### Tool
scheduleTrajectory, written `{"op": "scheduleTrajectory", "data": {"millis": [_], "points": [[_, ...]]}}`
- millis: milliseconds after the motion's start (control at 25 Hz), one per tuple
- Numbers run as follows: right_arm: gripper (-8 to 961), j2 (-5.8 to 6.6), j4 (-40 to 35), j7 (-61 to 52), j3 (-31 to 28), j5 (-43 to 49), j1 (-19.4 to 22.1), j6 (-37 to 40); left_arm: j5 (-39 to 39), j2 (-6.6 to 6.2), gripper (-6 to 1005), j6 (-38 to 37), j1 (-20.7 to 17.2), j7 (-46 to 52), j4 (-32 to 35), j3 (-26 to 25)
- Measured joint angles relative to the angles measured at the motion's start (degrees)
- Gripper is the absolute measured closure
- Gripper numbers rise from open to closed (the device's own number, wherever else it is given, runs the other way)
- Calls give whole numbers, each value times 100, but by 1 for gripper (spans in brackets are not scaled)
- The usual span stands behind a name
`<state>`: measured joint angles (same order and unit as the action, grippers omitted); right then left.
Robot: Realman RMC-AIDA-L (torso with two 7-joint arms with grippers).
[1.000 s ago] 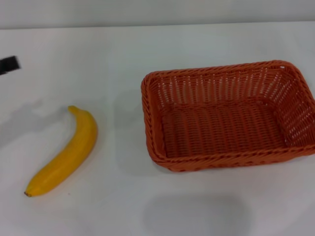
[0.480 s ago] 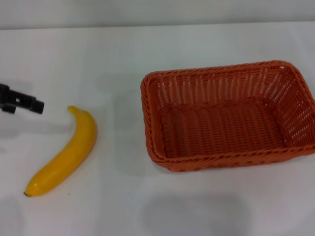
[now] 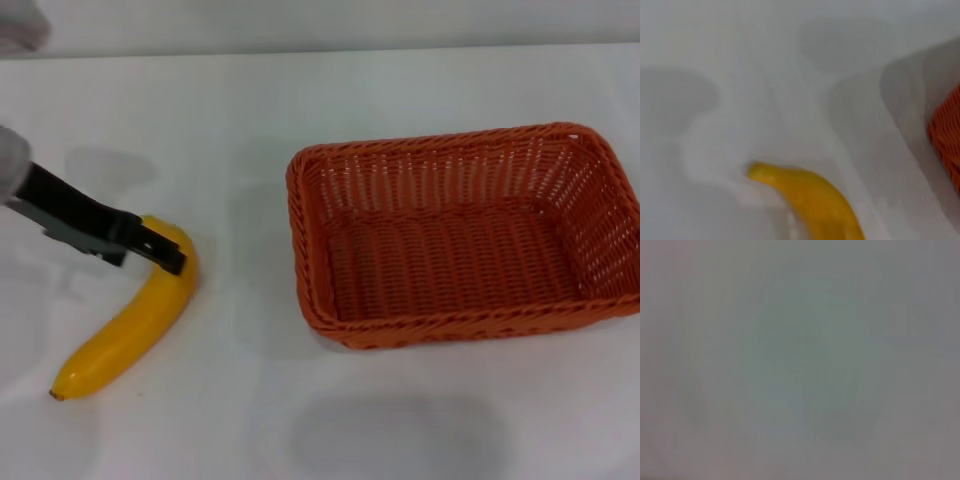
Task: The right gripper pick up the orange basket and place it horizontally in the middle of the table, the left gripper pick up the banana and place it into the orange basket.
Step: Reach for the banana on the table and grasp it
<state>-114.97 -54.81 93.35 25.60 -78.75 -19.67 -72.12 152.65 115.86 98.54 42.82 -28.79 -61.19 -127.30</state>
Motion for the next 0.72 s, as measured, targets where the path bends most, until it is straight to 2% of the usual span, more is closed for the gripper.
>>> {"op": "scheduleTrajectory", "data": {"millis": [200,720], "points": [[79,1,4,-35,-26,-15,3,-10,201,64,204,-252,135,235,468,536],[80,-1,203,-38,-34,-94,-94,21,398,120,209,-568,283,426,902,746]]}}
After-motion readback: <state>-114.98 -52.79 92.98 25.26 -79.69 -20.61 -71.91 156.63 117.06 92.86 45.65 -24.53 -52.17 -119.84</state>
